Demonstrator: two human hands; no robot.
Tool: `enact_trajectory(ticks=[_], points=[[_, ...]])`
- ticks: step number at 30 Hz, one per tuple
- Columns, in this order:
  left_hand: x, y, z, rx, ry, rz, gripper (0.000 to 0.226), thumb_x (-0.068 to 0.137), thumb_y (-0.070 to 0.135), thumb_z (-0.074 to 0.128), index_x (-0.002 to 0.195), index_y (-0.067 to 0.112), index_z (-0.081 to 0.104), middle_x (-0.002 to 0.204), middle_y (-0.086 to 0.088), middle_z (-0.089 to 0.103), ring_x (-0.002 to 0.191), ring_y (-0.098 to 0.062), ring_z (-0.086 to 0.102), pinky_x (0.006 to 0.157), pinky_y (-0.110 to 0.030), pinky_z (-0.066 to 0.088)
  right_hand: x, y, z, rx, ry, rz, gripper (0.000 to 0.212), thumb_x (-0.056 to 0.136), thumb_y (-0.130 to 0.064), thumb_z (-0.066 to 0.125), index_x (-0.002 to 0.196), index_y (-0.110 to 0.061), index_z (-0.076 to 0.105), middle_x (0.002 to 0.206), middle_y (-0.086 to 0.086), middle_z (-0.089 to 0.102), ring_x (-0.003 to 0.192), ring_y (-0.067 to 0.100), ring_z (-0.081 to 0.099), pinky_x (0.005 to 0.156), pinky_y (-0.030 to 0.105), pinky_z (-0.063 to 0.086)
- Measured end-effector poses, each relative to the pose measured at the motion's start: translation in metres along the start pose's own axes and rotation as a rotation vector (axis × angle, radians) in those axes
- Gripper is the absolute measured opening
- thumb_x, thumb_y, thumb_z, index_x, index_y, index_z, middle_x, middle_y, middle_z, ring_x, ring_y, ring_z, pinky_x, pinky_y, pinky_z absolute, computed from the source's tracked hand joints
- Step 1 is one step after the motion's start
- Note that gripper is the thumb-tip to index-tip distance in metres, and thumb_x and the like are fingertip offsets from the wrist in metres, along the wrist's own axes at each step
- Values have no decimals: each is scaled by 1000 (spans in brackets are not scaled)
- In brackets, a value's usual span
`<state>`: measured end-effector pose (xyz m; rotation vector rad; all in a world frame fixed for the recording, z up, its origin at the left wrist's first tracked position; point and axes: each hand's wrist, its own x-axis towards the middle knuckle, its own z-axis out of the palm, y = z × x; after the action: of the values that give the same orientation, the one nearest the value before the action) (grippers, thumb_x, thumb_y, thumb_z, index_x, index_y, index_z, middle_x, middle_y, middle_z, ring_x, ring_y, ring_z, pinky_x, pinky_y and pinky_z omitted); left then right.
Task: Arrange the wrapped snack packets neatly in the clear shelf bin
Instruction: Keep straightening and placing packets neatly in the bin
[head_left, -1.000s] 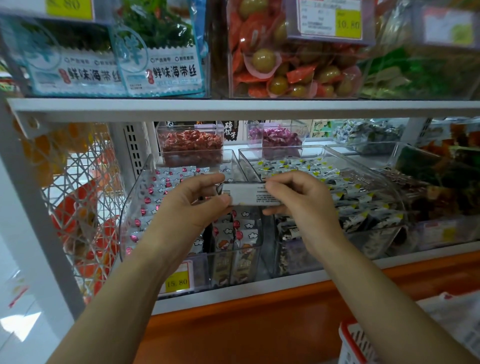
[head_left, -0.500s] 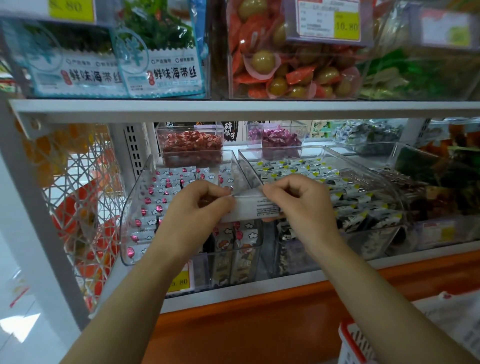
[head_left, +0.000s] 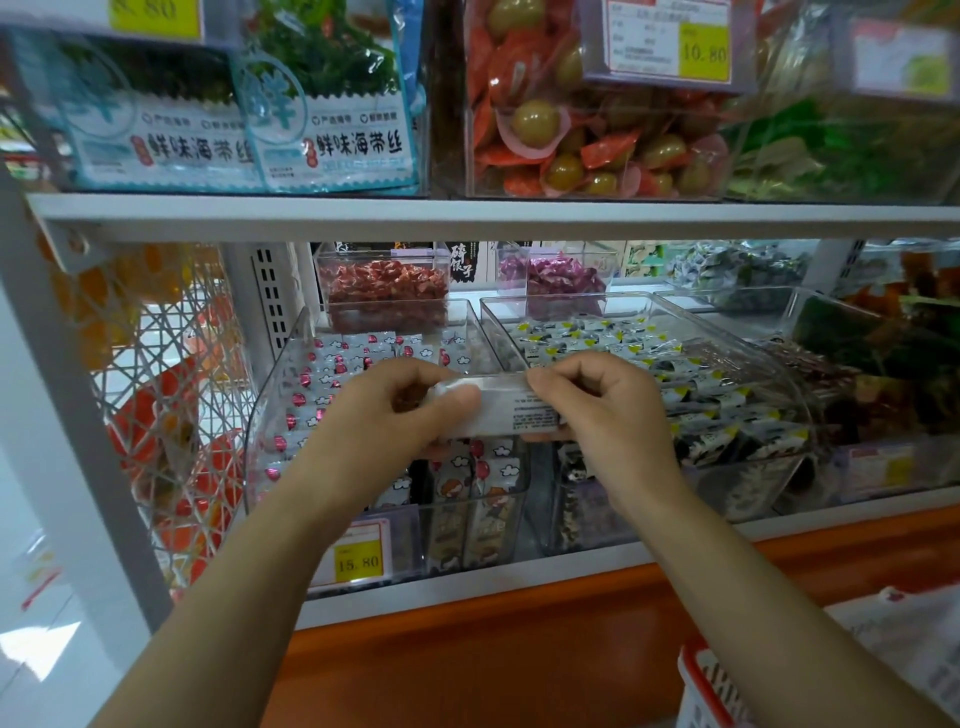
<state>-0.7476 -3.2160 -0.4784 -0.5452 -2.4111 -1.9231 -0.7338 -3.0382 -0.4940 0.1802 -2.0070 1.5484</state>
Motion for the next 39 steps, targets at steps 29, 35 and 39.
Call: enact_trajectory(ticks=[29,35,39], points=[[14,-15,3,-234,291,-40,22,92,18,55,74,15,69,73,-4,72,67,-13,71,56,-14,53,-6,-3,7,59,-304,51,56,79,-36,69,131,-23,52,109,-11,65,100,8,65,88,23,52],[20,-11,11,-223,232,-47,32,99,31,40,86,16,66,81,-5,71,72,-14,70,58,-22,56,7,-7,22,-290,-203,-172,53,89,-27,61,137,-11,45,114,-2,52,95,-2,50,83,-1,35],[32,-21,5,220,239,44,42,99,37,36,133,15,49,129,-6,57,111,-20,56,94,-33,45,43,-6,20,-334,-124,-155,48,88,-24,63,132,-10,51,106,-4,47,83,-6,43,74,-10,27]])
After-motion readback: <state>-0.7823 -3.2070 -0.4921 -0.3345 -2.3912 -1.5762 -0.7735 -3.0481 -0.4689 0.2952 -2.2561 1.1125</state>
